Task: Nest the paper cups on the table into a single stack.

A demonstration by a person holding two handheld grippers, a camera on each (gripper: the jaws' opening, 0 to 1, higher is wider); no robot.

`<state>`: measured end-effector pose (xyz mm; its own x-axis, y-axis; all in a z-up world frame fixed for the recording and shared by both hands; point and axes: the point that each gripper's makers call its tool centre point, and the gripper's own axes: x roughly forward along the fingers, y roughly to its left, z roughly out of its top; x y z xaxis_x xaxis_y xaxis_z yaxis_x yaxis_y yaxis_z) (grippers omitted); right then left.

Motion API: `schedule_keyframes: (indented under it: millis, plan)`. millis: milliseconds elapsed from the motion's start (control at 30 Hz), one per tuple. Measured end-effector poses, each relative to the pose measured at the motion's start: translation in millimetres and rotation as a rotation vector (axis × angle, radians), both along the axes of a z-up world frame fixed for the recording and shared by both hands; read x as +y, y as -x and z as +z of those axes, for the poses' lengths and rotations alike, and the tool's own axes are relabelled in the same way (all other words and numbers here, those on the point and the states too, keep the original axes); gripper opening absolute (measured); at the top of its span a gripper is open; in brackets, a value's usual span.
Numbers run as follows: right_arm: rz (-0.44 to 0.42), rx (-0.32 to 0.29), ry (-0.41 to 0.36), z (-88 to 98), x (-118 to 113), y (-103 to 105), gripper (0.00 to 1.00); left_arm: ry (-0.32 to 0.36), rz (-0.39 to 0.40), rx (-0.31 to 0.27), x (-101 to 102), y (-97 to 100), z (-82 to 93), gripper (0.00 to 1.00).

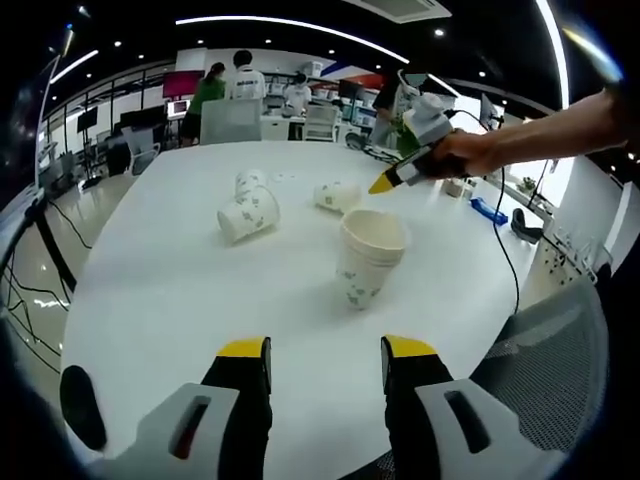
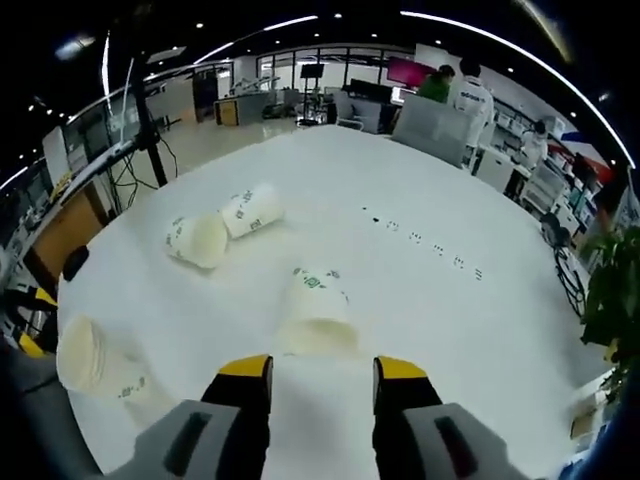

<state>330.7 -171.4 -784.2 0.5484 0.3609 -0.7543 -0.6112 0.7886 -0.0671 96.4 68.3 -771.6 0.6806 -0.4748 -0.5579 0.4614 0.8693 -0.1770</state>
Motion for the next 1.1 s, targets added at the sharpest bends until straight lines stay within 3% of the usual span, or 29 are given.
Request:
schedule_keyframes:
  millis: [200,567,700,1100]
  plan:
    - [0.033,-0.024,0.052,-4.5,-4,-7,0.4,-0.005,0.002,0.004,0,0.4,-1.0,0.43]
    - [0.005,-0.025,0.031,-17.2,-1,-31,0.34,-0.013,0.008,0.019,-1,2.8,-0.1,0.43]
    - [-0.022,-0.03,0.011,-22.7,0,-44,0.29,-0.014,0.014,0.023,0,3.2,0.2,0.43]
    - [-0.024,-0.05,0.021,-23.5,-1,-45,0.08,-0.017,0.013,0.03,-1,3.6,0.3,0.43]
